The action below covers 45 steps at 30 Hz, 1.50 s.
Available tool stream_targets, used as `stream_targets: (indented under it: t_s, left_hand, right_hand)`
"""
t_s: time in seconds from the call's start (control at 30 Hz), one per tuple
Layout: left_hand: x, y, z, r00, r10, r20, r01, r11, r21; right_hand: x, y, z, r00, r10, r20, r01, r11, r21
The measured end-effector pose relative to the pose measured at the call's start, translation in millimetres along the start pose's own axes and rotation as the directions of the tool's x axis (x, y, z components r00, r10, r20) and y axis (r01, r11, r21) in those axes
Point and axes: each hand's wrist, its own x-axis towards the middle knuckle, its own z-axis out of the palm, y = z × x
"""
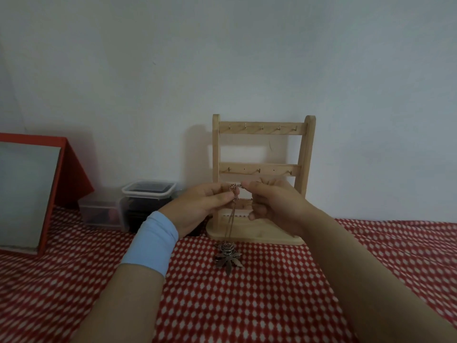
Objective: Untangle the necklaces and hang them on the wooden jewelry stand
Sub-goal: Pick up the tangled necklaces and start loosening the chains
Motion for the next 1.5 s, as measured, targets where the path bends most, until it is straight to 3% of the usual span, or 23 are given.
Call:
stream_targets:
  t_s: [0.1,0.23,0.37,0.53,0.7,1.03,1.3,1.5]
  left_hand:
    - [-1.0,0.1,-1.7,0.999,-0.003,-0.045,0.004,1.0,0.007]
    - [0.2,1.6,-1.9,0.996,-0.013,-0.083,0.029,0.982,0.187]
    - [2.8,3.2,3.5,0.993,0.031,-0.114,0.003,0.956,0.292]
    - [7.5,-1.1,7.9,0.99,-0.016,-0.138,0.033,0.992,0.121]
    - [12.5,-4.3,13.2,0.986,-0.088,-0.143,0.069,0.989,-0.13]
    - [10.2,2.5,10.2,0.986,-0.044,-0.16,0.069,0.986,0.151]
    - [1.2,10.4,5.2,0.981,0.058,-0.183,0.027,0.903,0.43]
    - [2.0,11.5,5.3,0.974,0.103,-0.2,-0.012,0.91,0.414]
  right_hand:
    - [1.0,-0.1,-4.8,0.998,-0.047,-0.037,0.045,0.998,-0.05]
    - [-0.2,-2.9,-5.2,1.0,-0.006,-0.001,0.006,0.995,0.102]
    - [0.9,-2.1,-1.9,0.995,0.0,-0.102,-0.001,1.0,-0.013]
    - [-1.0,-0.7,-4.1,0.994,0.089,-0.061,-0.1,0.973,-0.206]
    - [-1.2,-3.3,-1.6,0.985,0.048,-0.167,-0.11,0.916,-0.385]
    - [-2.8,-8.9,2.0,0.989,-0.085,-0.119,0.012,0.856,-0.517]
    - [-6.5,-7.6,-0.8,0.996,-0.001,-0.094,-0.031,0.939,-0.343]
    - [-3.6,-1.4,-2.0,0.997,0.016,-0.082,-0.038,0.96,-0.276]
